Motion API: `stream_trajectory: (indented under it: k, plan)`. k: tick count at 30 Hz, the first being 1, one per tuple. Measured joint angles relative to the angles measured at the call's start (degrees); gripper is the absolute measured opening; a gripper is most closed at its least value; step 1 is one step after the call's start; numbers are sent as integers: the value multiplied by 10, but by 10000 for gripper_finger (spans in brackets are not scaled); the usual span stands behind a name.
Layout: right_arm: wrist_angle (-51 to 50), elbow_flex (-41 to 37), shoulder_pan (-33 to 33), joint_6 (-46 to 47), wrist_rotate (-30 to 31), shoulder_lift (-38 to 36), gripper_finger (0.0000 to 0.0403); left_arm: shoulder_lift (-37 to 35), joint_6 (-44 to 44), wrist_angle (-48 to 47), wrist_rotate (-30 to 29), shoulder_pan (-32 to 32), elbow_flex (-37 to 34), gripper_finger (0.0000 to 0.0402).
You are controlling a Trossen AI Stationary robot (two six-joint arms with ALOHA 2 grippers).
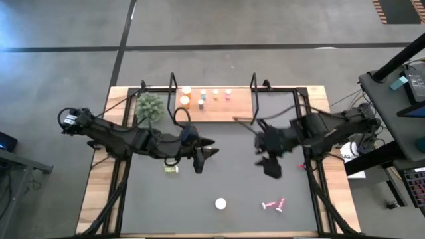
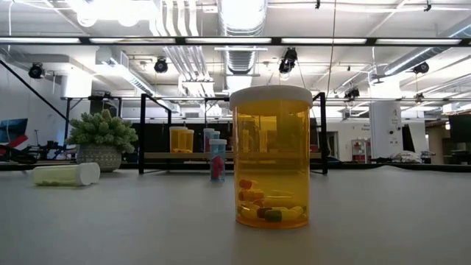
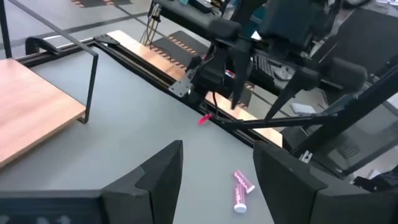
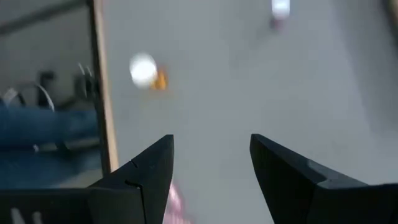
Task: Pick and place medicine bottles onto shelf by color
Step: Put the bottom pink pill bottle on the shelf aligned with the other pink pill bottle
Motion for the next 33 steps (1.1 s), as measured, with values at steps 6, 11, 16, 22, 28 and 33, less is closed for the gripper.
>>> stream_trajectory:
  k: [6,11,16,22,28,33]
  plan:
    - [-87,-16,120,161,55,0,203,19,-30,1,-13,-9,0,180]
    - [-72,-56,216,269,51,7,203,34,-42,5,-13,-9,-1,180]
    - [-75,-108,282,300,52,20,203,40,-45,5,-13,-9,-1,180]
    - [-22,-176,354,126,52,53,203,40,-44,5,-12,-8,-1,180]
    - [25,-206,375,9,51,109,203,39,-29,5,-12,-8,-1,180]
    - [65,-218,375,-57,47,158,203,39,-24,4,-12,-8,-1,180]
